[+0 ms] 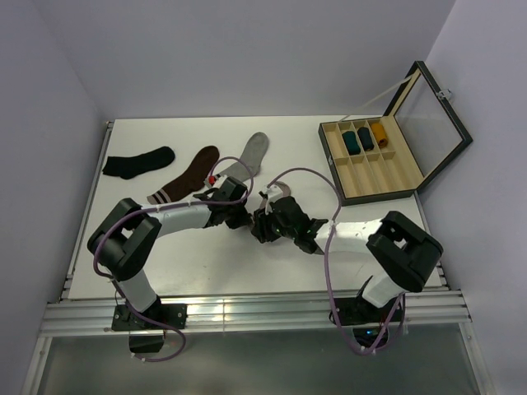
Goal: Roll the socks
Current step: Roll the sock at the center of the board.
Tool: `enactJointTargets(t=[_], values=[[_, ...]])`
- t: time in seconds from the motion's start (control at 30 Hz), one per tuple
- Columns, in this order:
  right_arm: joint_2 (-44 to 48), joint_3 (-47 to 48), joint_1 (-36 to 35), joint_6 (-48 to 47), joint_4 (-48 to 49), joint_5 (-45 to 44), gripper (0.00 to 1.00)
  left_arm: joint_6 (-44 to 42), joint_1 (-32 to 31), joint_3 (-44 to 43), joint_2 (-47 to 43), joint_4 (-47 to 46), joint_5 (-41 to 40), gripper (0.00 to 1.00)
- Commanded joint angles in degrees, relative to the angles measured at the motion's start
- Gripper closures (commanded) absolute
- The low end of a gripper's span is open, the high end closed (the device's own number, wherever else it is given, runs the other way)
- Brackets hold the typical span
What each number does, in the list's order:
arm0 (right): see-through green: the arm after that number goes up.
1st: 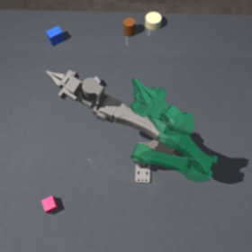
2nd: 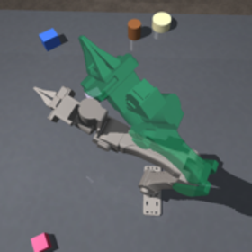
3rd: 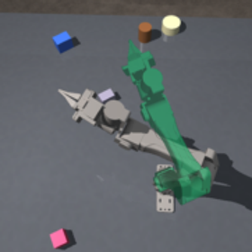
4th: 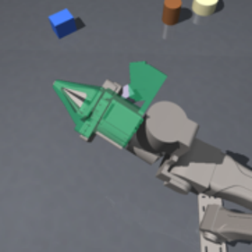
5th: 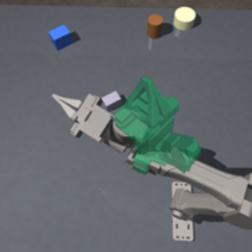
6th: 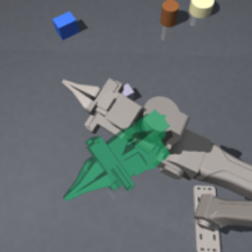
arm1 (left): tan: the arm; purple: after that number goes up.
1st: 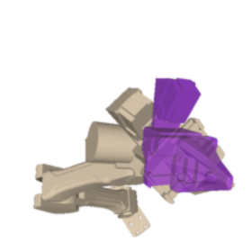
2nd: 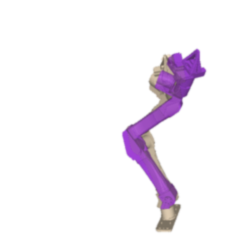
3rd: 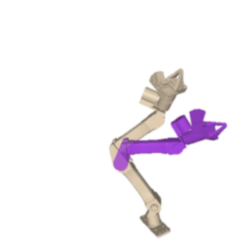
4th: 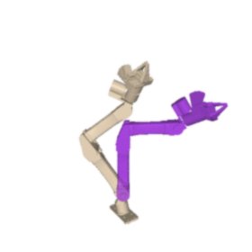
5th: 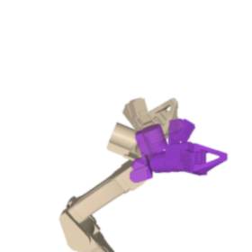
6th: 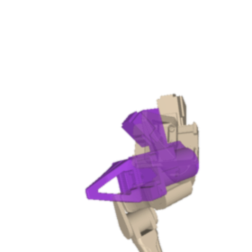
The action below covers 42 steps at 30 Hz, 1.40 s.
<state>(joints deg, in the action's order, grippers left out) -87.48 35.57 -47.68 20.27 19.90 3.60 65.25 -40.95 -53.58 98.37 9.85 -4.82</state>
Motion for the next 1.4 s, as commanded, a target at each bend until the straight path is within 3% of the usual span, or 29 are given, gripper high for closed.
enactJointTargets(t=[0.0,0.23,0.47,0.8,1.37], values=[[-1.4,1.9,-2.0,-3.5,-0.6,-5.3,0.5,-1.4,-0.1,-1.3,1.1,3.5,-0.9,0.98],[-3.7,3.4,-4.7,-4.0,-2.4,-8.2,0.52,-1.4,-0.2,-1.8,1.6,3.9,-0.8,0.98],[0.6,4.1,-5.4,-3.9,-4.1,-12.5,0.51,-1.4,-0.1,-1.7,1.2,3.9,-0.8,0.98],[0.7,4.8,-6.4,-4.1,-3.6,-12.2,0.51,-1.4,-0.2,-1.6,1.5,3.9,-0.6,0.98],[-7.2,6.5,-6.7,-1.8,-7.4,-10.4,0.55,-1.4,-0.2,-2.1,1.4,4.2,-0.6,0.98]])
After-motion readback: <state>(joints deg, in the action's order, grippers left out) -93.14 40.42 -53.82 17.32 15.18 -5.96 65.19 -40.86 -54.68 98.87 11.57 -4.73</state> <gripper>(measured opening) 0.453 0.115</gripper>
